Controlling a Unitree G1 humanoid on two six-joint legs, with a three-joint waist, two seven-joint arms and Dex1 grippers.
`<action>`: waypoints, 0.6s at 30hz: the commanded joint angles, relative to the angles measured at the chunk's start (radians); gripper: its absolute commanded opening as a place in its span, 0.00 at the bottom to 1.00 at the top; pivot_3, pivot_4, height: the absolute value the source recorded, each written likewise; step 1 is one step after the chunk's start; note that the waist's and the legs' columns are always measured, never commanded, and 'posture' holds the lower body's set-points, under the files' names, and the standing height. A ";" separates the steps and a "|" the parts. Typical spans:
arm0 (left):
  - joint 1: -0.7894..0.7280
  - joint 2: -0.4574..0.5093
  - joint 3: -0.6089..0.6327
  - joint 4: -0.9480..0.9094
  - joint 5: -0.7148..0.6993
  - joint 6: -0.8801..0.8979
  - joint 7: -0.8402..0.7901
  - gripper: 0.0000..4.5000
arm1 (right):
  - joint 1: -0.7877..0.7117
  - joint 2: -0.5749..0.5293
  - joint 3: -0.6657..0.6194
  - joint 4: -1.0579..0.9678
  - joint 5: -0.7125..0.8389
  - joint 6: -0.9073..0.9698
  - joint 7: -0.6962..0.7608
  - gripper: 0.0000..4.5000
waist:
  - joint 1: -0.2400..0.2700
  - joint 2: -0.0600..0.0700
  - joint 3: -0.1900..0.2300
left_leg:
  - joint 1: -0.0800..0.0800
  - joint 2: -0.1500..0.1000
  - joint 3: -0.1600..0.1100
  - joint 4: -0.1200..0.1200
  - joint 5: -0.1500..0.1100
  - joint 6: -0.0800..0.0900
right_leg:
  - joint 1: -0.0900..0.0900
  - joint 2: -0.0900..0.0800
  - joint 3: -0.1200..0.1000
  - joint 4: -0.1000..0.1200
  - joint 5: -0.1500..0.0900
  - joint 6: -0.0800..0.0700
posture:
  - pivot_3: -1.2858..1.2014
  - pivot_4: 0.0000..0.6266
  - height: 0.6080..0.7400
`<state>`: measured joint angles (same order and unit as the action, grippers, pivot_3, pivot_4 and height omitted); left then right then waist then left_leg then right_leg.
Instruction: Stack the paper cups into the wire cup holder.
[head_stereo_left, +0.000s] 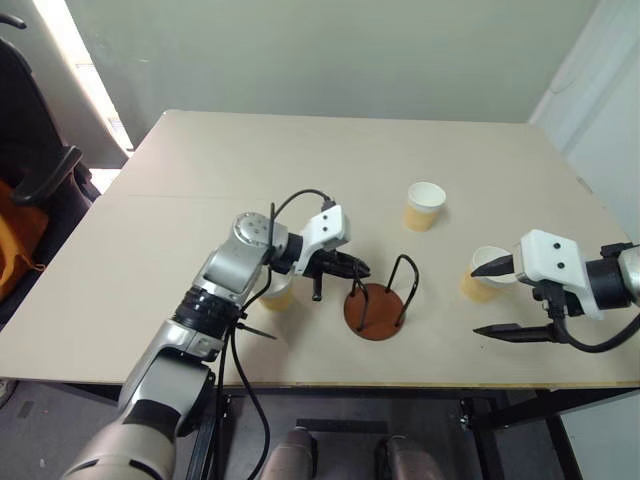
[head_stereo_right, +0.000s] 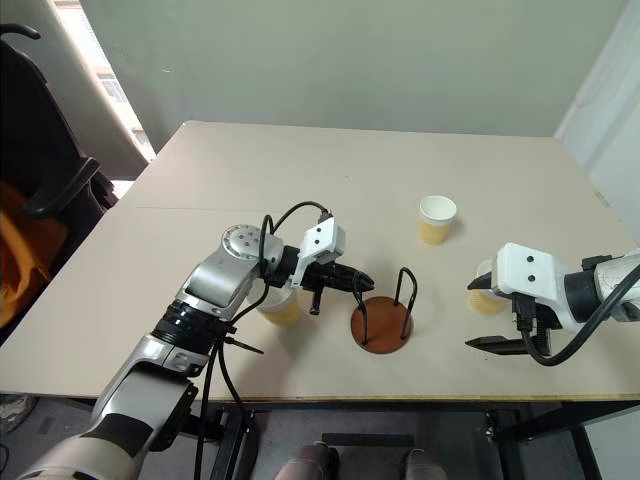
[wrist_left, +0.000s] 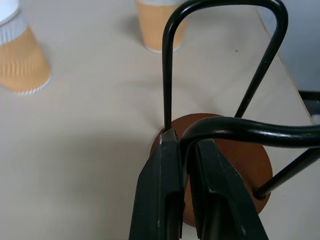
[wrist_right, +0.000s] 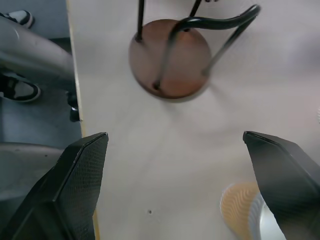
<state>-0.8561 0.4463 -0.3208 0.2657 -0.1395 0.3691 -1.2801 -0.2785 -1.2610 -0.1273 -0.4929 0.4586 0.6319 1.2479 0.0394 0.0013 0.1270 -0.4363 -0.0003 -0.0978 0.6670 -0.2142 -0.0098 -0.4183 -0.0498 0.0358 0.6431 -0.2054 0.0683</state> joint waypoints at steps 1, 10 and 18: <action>0.017 -0.004 -0.034 -0.016 0.052 -0.002 0.043 0.01 | -0.003 -0.019 -0.015 -0.019 -0.006 -0.001 -0.007 1.00 | 0.000 0.000 0.000 | 0.000 0.000 0.000 0.000 0.000 0.000 | 0.000 0.000 0.000 0.000 0.000 0.000 | 0.52 0.24 1.00; 0.052 0.008 -0.024 -0.082 0.048 0.065 0.076 0.67 | -0.011 -0.026 -0.013 0.030 -0.036 -0.027 0.005 1.00 | -0.001 0.001 0.000 | 0.001 -0.002 0.000 0.000 0.000 0.001 | 0.002 -0.002 0.000 -0.001 -0.001 0.002 | 0.52 0.24 1.00; 0.039 0.065 0.033 -0.145 0.035 0.016 0.099 0.99 | -0.067 -0.042 0.068 0.179 -0.139 -0.122 0.029 1.00 | -0.001 0.001 0.000 | 0.001 -0.003 0.000 -0.001 0.000 0.001 | 0.002 -0.003 0.000 -0.001 -0.002 0.002 | 0.52 0.24 1.00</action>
<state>-0.7992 0.5044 -0.3151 0.1707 -0.0871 0.4020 -1.1788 -0.3243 -1.2829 -0.0610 -0.3285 0.3459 0.5400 1.2690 0.0388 0.0020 0.1266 -0.4354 -0.0028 -0.0978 0.6662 -0.2139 -0.0087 -0.4166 -0.0526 0.0357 0.6423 -0.2071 0.0704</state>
